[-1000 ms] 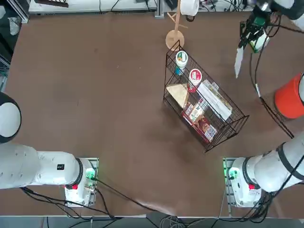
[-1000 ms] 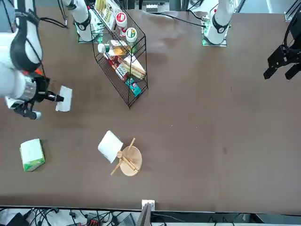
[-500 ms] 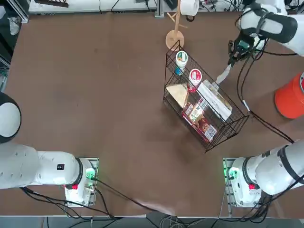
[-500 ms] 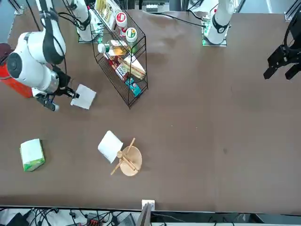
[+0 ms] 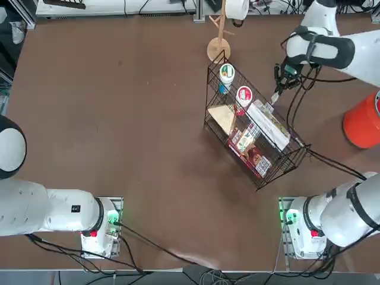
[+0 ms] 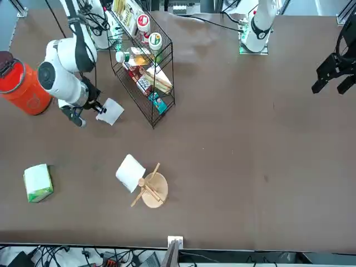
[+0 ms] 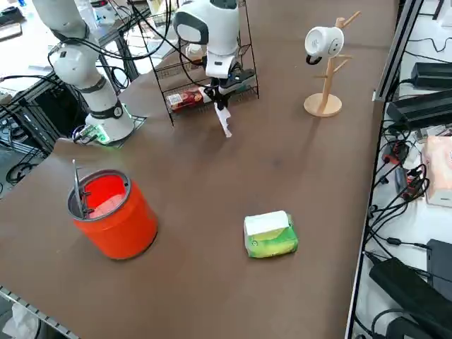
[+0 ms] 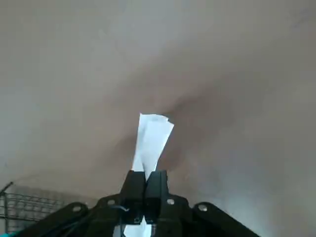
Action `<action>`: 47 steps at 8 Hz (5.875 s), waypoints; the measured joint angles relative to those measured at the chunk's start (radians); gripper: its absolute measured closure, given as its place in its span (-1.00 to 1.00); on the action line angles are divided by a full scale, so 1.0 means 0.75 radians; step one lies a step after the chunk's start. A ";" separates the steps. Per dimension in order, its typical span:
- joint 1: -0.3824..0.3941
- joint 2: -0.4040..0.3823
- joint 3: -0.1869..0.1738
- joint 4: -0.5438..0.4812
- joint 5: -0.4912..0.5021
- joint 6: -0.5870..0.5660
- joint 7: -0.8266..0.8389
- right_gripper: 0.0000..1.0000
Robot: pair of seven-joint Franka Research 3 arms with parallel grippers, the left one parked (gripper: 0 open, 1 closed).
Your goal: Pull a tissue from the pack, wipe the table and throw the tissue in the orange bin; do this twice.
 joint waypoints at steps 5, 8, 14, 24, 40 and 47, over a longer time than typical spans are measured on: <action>0.041 0.124 0.000 -0.090 0.000 0.126 0.038 0.91; 0.041 0.196 -0.001 -0.089 0.000 0.162 0.038 0.93; 0.090 0.258 0.003 -0.089 0.112 0.263 0.038 0.93; 0.167 0.270 -0.128 0.094 0.216 -0.031 -0.134 0.92; 0.041 0.162 -0.538 0.754 -0.837 -1.054 -1.024 0.95; -0.241 0.277 -0.545 0.792 -1.009 -0.905 -1.429 0.96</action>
